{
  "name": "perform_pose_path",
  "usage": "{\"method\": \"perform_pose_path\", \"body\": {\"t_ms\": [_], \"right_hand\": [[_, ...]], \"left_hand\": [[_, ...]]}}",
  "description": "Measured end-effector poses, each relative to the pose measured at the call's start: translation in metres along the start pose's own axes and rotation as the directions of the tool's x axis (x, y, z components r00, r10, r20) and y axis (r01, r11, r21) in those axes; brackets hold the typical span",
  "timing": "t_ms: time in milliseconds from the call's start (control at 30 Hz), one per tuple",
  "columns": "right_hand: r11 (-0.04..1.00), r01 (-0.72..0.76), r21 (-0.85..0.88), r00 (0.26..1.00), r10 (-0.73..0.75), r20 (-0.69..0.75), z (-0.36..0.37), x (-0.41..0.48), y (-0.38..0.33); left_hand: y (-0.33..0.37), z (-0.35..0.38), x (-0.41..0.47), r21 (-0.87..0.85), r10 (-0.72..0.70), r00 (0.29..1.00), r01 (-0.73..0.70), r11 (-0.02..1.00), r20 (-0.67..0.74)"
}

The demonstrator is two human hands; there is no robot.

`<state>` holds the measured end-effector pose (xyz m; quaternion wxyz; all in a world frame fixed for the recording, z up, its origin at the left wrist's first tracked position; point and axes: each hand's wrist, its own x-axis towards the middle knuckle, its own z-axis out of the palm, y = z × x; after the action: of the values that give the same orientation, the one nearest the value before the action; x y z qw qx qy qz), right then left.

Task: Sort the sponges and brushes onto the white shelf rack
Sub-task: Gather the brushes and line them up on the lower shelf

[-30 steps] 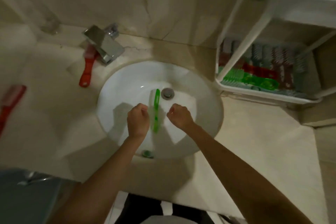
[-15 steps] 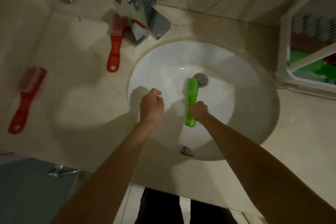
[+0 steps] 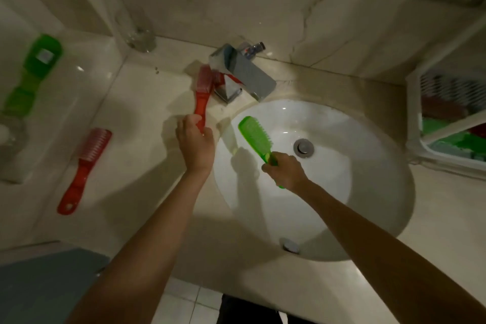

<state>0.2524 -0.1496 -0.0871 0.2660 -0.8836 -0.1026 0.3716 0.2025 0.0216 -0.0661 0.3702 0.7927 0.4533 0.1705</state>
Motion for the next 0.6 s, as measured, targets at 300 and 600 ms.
{"method": "perform_pose_path", "body": {"t_ms": [300,600], "right_hand": [[0.987,0.122,-0.106,0.988,-0.13,-0.077,-0.017,0.003,-0.045],[0.947,0.154,-0.281,0.978,-0.186,-0.091,-0.046,-0.017,-0.036]], "left_hand": [[-0.001,0.014,0.057,0.384,-0.024,0.977,-0.06,0.921,0.212],[-0.006,0.003,0.059,0.354,-0.185,0.954,0.092,0.931,0.238]]}}
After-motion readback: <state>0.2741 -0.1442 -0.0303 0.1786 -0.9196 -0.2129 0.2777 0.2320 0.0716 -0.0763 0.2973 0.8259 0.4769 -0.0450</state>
